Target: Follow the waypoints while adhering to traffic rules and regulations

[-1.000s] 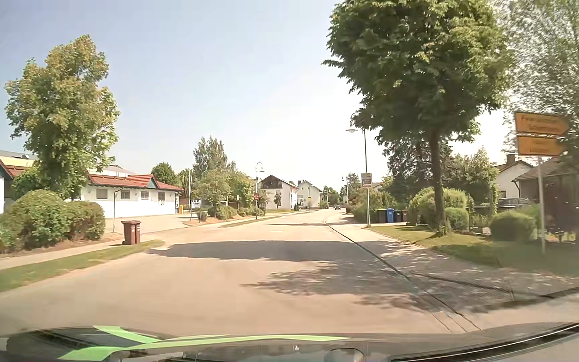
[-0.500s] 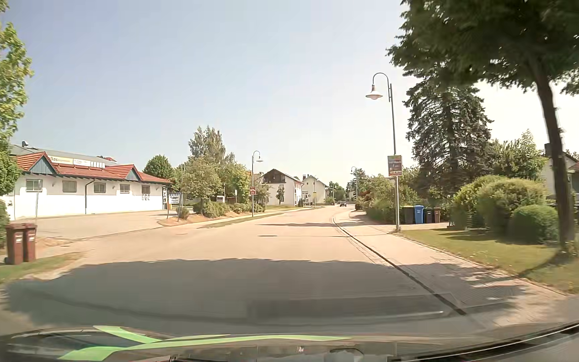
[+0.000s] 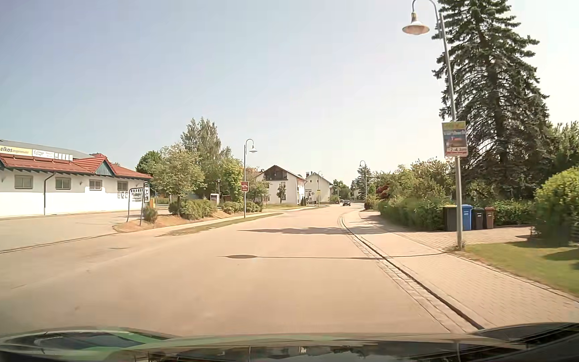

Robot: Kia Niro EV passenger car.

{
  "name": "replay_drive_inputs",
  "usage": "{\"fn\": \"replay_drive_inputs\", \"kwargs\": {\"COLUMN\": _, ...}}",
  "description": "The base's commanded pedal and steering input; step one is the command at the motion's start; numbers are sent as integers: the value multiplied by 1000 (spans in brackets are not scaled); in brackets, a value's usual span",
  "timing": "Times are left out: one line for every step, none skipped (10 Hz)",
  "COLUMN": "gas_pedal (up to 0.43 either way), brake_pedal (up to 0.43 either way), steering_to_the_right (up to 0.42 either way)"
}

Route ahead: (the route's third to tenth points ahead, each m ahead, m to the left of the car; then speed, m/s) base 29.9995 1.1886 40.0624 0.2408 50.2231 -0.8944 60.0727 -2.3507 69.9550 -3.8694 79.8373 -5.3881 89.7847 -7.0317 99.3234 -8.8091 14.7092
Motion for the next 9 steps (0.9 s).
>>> {"fn": "replay_drive_inputs", "kwargs": {"gas_pedal": 28, "brake_pedal": 0, "steering_to_the_right": -3}}
{"fn": "replay_drive_inputs", "kwargs": {"gas_pedal": 59, "brake_pedal": 0, "steering_to_the_right": -3}}
{"fn": "replay_drive_inputs", "kwargs": {"gas_pedal": 59, "brake_pedal": 0, "steering_to_the_right": -2}}
{"fn": "replay_drive_inputs", "kwargs": {"gas_pedal": 59, "brake_pedal": 0, "steering_to_the_right": -1}}
{"fn": "replay_drive_inputs", "kwargs": {"gas_pedal": 47, "brake_pedal": 0, "steering_to_the_right": 1}}
{"fn": "replay_drive_inputs", "kwargs": {"gas_pedal": 39, "brake_pedal": 0, "steering_to_the_right": 4}}
{"fn": "replay_drive_inputs", "kwargs": {"gas_pedal": 0, "brake_pedal": 0, "steering_to_the_right": 7}}
{"fn": "replay_drive_inputs", "kwargs": {"gas_pedal": 0, "brake_pedal": 0, "steering_to_the_right": 9}}
{"fn": "replay_drive_inputs", "kwargs": {"gas_pedal": 0, "brake_pedal": 0, "steering_to_the_right": 9}}
